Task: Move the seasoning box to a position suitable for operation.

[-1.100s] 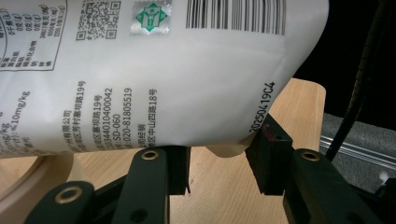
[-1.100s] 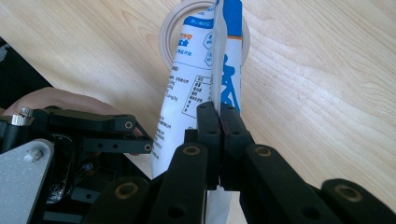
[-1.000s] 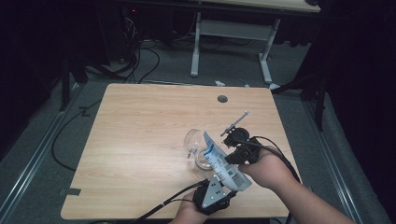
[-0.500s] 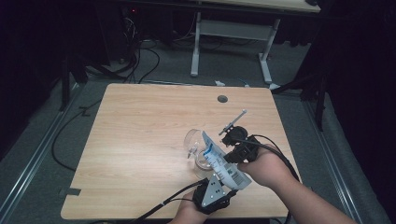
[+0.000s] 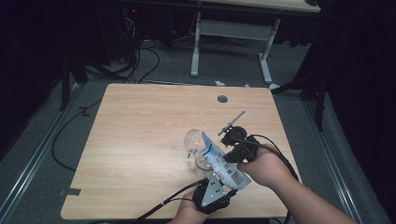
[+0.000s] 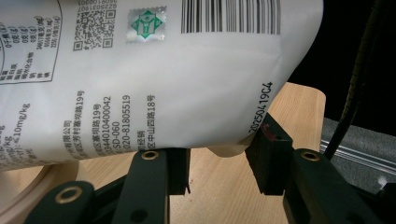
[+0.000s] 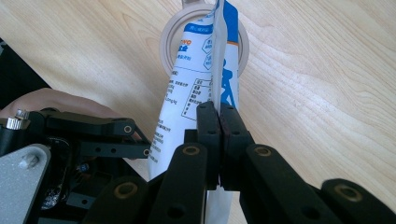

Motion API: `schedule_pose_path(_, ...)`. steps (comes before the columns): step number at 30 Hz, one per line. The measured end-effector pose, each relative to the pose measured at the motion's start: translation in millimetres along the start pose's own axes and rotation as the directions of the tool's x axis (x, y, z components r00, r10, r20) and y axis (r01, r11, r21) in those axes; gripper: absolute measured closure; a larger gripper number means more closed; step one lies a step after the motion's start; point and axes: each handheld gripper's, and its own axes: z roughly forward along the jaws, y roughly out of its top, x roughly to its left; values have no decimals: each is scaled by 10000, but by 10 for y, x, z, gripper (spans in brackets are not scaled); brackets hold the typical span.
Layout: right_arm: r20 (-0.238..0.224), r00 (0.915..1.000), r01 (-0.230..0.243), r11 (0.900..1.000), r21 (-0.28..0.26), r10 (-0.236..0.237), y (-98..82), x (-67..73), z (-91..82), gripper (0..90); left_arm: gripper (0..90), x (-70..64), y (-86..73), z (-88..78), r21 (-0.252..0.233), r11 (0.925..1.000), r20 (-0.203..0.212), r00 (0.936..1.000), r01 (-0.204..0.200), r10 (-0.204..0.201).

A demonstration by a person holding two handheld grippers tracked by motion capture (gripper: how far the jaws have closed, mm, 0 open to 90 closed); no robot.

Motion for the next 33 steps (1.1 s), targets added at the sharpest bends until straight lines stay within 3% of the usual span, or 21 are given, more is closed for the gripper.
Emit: schedule_pose_path(33, -30, 9999, 161, 9999, 16, -161, 16, 9, -49, 892, 632, -6, 35, -11, -152, 9999, 4, 10000, -20, 20)
